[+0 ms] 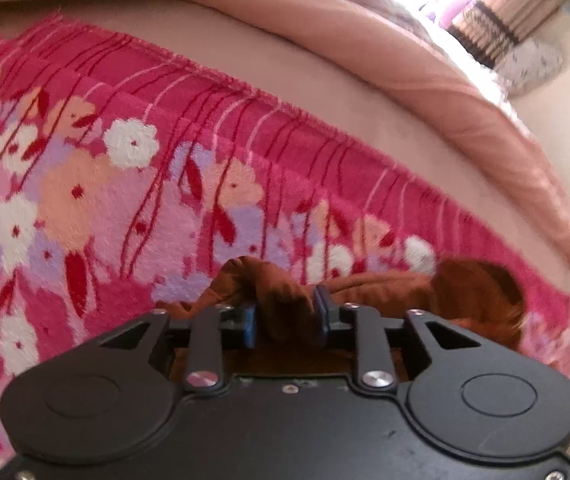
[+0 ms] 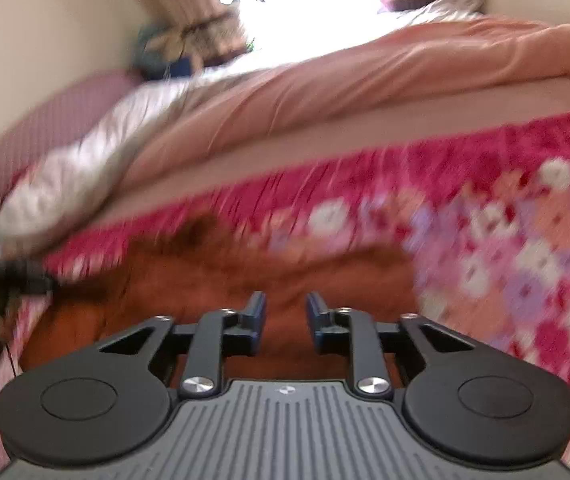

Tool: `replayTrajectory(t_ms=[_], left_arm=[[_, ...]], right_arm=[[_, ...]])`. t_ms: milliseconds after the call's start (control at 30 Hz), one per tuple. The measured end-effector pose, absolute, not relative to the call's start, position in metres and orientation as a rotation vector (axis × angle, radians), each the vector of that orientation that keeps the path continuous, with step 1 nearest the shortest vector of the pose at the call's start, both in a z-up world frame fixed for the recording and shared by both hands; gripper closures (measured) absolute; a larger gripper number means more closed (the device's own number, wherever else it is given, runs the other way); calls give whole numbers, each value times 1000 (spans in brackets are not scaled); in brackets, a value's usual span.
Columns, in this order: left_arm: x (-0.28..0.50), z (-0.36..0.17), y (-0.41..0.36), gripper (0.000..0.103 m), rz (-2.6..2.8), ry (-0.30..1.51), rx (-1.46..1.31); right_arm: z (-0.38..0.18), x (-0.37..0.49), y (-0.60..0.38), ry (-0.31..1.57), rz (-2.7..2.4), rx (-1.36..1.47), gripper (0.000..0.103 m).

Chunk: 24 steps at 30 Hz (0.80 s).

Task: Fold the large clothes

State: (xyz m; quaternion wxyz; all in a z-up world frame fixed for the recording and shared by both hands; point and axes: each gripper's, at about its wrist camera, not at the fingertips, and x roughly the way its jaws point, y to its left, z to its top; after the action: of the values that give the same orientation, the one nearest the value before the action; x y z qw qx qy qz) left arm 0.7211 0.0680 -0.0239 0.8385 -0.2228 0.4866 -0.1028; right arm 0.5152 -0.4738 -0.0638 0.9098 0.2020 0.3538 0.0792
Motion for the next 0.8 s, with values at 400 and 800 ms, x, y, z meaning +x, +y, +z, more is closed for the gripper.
replayTrajectory(t_ms=[400, 800], left_arm=[[649, 44, 72, 60, -292, 924, -357], [616, -32, -60, 54, -468, 1045, -187]], right_arm=[[-106, 537, -470, 767, -35, 393, 103], [-66, 551, -405, 696, 214, 456, 46]])
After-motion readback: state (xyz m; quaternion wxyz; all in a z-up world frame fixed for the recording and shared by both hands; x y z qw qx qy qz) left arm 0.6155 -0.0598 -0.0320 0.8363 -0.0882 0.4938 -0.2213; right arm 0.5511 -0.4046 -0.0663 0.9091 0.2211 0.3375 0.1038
